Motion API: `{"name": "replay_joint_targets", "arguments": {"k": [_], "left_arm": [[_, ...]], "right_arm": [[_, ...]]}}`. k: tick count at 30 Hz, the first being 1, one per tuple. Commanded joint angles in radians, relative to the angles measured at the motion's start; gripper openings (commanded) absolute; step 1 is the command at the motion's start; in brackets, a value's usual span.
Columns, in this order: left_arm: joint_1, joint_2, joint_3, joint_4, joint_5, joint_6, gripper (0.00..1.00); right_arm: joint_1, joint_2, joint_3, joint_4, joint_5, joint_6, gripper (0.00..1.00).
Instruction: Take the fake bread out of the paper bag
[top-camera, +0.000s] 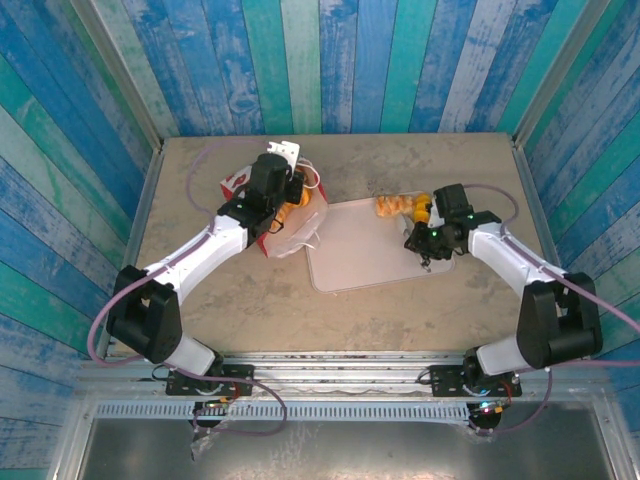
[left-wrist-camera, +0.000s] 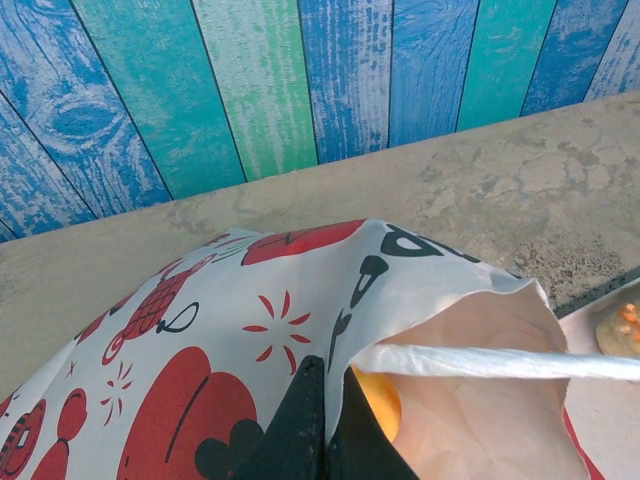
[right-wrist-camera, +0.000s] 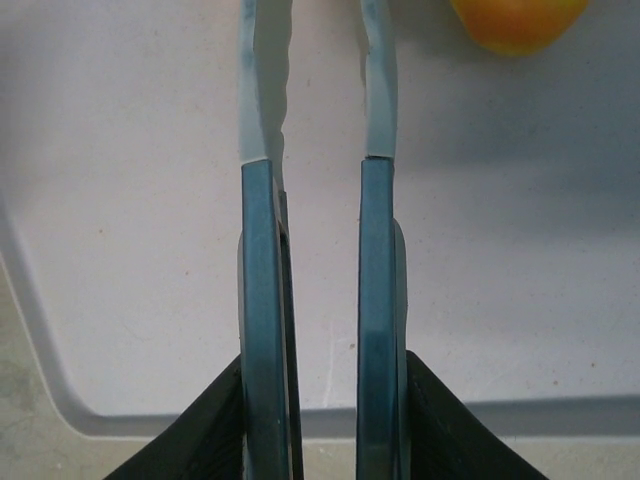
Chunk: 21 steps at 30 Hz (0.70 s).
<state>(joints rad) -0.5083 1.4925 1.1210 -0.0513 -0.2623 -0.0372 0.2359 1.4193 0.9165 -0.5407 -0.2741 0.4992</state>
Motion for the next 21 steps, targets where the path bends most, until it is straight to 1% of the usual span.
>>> {"name": "replay_joint_targets", "arguments": {"k": [1,6,9,11,16,21], "left_arm": [[-0.002,-0.077,-0.013,0.021,0.017,-0.030,0.00],[-0.002,-0.080,-0.017,0.014,0.012,-0.042,0.01],[-0.003,-0.080,-0.020,0.015,0.014,-0.046,0.01],[-0.003,-0.081,-0.021,0.019,0.007,-0.050,0.01],[-0.002,-0.078,-0.027,0.037,0.005,-0.063,0.01],[-0.003,-0.072,-0.026,0.049,0.015,-0.076,0.01]], "right_arm": [[-0.003,-0.094,-0.006,-0.053,-0.049,-0.027,0.37],[0.027,-0.237,0.010,-0.093,-0.092,-0.016,0.37],[0.089,-0.301,0.068,-0.116,-0.078,-0.003,0.38],[0.148,-0.321,0.113,-0.129,-0.069,0.009,0.38],[0.284,-0.320,0.167,-0.083,-0.065,0.047,0.38],[0.403,-0.241,0.214,-0.036,-0.064,0.052,0.38]]}}
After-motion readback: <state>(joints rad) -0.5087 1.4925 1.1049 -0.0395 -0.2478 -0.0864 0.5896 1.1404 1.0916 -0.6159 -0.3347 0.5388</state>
